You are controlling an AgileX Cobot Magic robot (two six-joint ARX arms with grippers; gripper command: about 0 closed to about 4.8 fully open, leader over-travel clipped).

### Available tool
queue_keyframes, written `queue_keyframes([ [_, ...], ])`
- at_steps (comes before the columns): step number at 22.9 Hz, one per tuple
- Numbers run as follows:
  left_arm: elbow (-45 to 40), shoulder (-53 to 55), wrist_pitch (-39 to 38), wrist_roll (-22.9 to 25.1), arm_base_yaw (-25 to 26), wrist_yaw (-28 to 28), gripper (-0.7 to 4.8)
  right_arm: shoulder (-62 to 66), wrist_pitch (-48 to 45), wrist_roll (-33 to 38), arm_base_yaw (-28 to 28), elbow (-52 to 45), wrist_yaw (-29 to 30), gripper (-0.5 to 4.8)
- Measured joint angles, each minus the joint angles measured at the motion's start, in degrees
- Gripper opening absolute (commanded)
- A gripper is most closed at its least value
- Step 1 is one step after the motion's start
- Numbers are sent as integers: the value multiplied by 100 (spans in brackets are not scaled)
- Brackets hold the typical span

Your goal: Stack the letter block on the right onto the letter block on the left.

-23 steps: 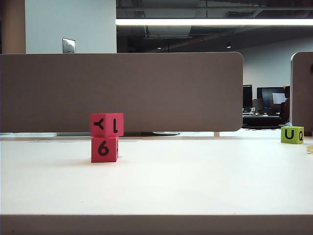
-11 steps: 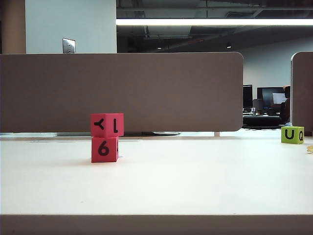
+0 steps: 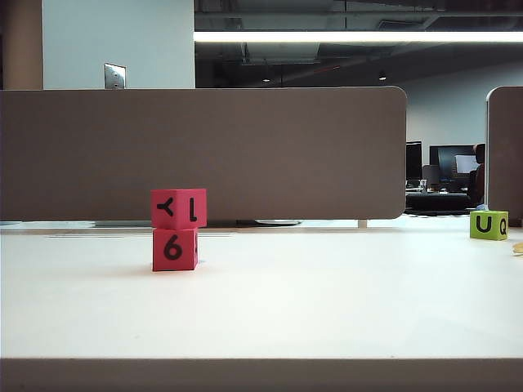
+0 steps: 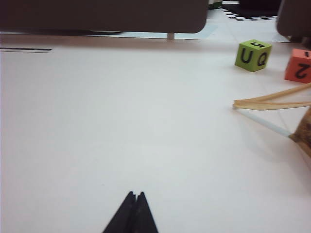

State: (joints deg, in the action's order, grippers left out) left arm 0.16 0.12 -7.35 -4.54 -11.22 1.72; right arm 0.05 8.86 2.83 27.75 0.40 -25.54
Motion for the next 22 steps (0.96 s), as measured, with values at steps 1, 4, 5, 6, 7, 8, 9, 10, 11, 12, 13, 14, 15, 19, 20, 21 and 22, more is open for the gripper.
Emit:
queue_keyframes([
  [1,0,2,17,20,0,-4,-5,0,0,-11,-55,0,-4,-1],
  [4,0,0,164,72,0,-4,-5,2,0,-13,-216,0,31,-1],
  [5,0,0,184,85,0,-4,-5,0,2,-13,-258,0,68,-1],
  [6,0,0,184,85,0,-4,-5,0,2,-13,-267,0,94,-1],
  [7,0,0,179,85,0,-4,-5,0,4,-13,-262,0,111,-1],
  [8,0,0,179,87,0,-4,-5,0,7,-13,-260,0,133,-1],
  [9,0,0,170,87,0,-4,-5,0,7,-13,-260,0,136,-1],
  [10,0,0,146,87,0,-4,-5,0,7,-13,-256,0,149,-1],
  [11,0,0,142,87,0,-4,-5,0,7,-13,-256,0,151,-1],
  [12,0,0,140,87,0,-4,-5,0,7,-13,-258,0,151,-1],
  [13,0,0,138,87,0,-4,-5,0,7,-13,-256,0,151,-1],
  [14,0,0,136,85,0,-4,-5,0,7,-13,-258,0,151,-1],
  [15,0,0,133,87,0,-4,-5,0,7,-13,-258,0,151,-1],
  [19,0,0,133,87,0,-4,-5,0,7,-13,-258,0,153,-1],
  [20,0,0,131,87,0,-4,-5,0,4,-13,-258,0,153,-1],
  [21,0,0,133,87,0,-4,-5,0,7,-13,-256,0,153,-1],
  [22,0,0,133,87,0,-4,-5,0,7,-13,-258,0,153,-1],
])
